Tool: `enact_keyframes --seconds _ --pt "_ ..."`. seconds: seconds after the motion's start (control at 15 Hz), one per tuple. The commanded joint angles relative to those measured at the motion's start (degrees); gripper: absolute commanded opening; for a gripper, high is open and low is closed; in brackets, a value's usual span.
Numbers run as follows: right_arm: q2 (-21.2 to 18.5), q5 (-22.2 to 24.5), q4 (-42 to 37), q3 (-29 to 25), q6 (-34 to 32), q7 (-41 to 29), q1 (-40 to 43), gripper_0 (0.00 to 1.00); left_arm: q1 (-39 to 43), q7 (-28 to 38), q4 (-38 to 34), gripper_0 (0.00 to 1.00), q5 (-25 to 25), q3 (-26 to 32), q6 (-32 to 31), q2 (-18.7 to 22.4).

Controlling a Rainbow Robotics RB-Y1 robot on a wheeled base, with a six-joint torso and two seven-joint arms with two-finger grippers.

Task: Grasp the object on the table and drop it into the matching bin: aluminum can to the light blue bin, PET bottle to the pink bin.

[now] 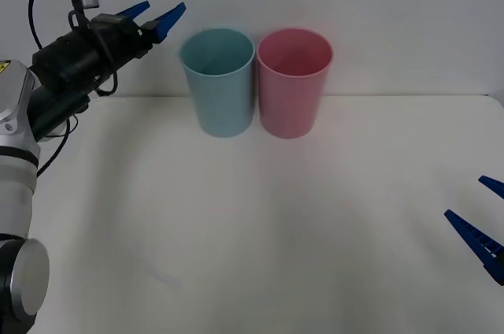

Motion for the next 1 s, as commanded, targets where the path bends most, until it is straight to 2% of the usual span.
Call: enact_keyframes --seconds 0.07,0.27,0.33,0.87,1.0 --pt "0.0 0.0 0.0 0.0 0.0 0.0 0.0 1.0 6.26 -0.45 -6.34 1.0 2.19 1.3 -0.11 0.02" --pt "0.0 0.0 0.0 0.0 0.0 0.0 0.0 1.0 12.59 -0.71 -12.67 1.0 3.69 4.38 -2.48 0.02" --pt "0.0 0.0 0.0 0.0 0.0 0.0 0.0 1.0 14.7 -0.8 -13.81 1.0 3.69 6.58 -5.38 0.11" --pt "0.0 0.0 0.0 0.0 0.0 0.0 0.0 1.0 30.08 -2.91 -25.59 1.0 4.13 17.65 -17.16 0.81" --pt "0.0 0.0 0.0 0.0 0.0 0.0 0.0 1.0 32.8 -3.7 -26.99 1.0 4.13 19.41 -20.06 2.13"
